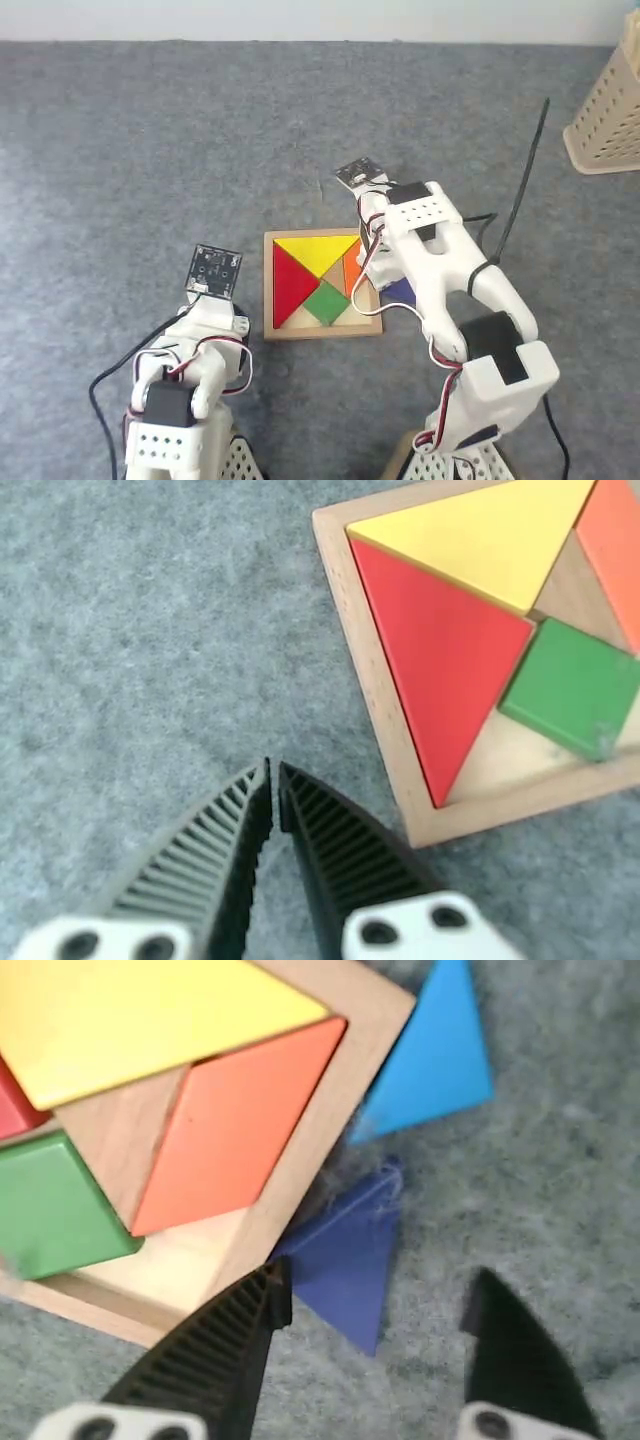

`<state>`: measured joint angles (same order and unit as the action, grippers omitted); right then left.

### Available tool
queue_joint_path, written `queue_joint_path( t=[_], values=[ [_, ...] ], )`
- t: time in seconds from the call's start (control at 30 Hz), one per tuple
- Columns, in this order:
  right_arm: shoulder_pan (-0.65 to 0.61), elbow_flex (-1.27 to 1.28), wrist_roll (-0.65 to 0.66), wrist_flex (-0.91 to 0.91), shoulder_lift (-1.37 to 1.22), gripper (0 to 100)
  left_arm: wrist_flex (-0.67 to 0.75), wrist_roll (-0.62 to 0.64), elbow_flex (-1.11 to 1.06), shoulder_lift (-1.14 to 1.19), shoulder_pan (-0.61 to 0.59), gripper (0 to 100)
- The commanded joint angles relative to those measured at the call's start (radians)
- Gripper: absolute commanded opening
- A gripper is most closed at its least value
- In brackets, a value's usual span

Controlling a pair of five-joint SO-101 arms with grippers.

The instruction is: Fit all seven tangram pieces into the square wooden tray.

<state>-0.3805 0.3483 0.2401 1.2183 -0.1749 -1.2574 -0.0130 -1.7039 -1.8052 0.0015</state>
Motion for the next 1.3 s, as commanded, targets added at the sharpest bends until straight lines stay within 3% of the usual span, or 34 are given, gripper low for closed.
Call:
queue_joint_path(
  t=[0.0, 0.3, 0.5, 0.67, 1.03, 1.27],
  values=[
    [0.001, -0.012, 0.035, -0.016, -0.002, 30.7, -0.006, 0.006, 0.019, -0.021, -0.006, 1],
    [0.024, -0.101, 0.032, -0.010, -0.176, 30.0, -0.006, 0.006, 0.019, -0.021, -0.006, 1],
    [0.154, -0.160, 0.029, -0.007, -0.191, 16.2, -0.006, 0.006, 0.019, -0.021, -0.006, 1],
    [0.240, -0.249, 0.037, 0.073, -0.191, 18.1, -0.006, 0.006, 0.019, -0.021, -0.006, 1],
    [0.174, -0.381, 0.037, 0.165, -0.117, 21.6, -0.006, 0.006, 0.019, -0.021, -0.006, 1],
    [0.088, -0.115, 0.089, 0.031, 0.053, 21.5, -0.006, 0.006, 0.019, -0.021, -0.006, 1]
  ],
)
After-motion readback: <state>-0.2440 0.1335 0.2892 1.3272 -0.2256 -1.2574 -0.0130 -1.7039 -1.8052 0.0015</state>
